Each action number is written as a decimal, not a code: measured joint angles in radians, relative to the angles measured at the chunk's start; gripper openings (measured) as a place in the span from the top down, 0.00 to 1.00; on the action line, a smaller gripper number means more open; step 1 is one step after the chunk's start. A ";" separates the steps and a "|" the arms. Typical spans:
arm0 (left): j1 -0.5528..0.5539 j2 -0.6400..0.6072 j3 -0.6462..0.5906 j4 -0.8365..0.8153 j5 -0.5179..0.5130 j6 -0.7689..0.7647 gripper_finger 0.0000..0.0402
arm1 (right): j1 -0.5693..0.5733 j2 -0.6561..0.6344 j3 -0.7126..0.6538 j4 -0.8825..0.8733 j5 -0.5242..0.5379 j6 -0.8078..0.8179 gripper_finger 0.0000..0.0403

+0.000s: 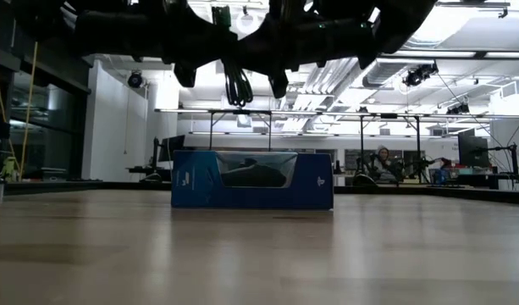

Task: Pick and place USB-C Cables
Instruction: Put the green charger cable into the light blue bin, then put the blue charger cable into the light blue bin

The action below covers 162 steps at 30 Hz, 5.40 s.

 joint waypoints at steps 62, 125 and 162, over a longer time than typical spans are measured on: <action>0.041 -0.363 -0.098 -0.261 -0.163 0.100 1.00 | 0.011 -0.631 -0.440 -0.036 0.227 -0.109 0.40; 0.486 0.629 0.782 -0.947 -0.048 0.037 0.97 | 0.010 -0.645 -0.454 -0.044 0.264 -0.129 0.40; 0.440 0.341 0.960 -1.243 -0.022 0.064 0.52 | 0.010 -0.645 -0.454 -0.133 0.266 -0.172 0.40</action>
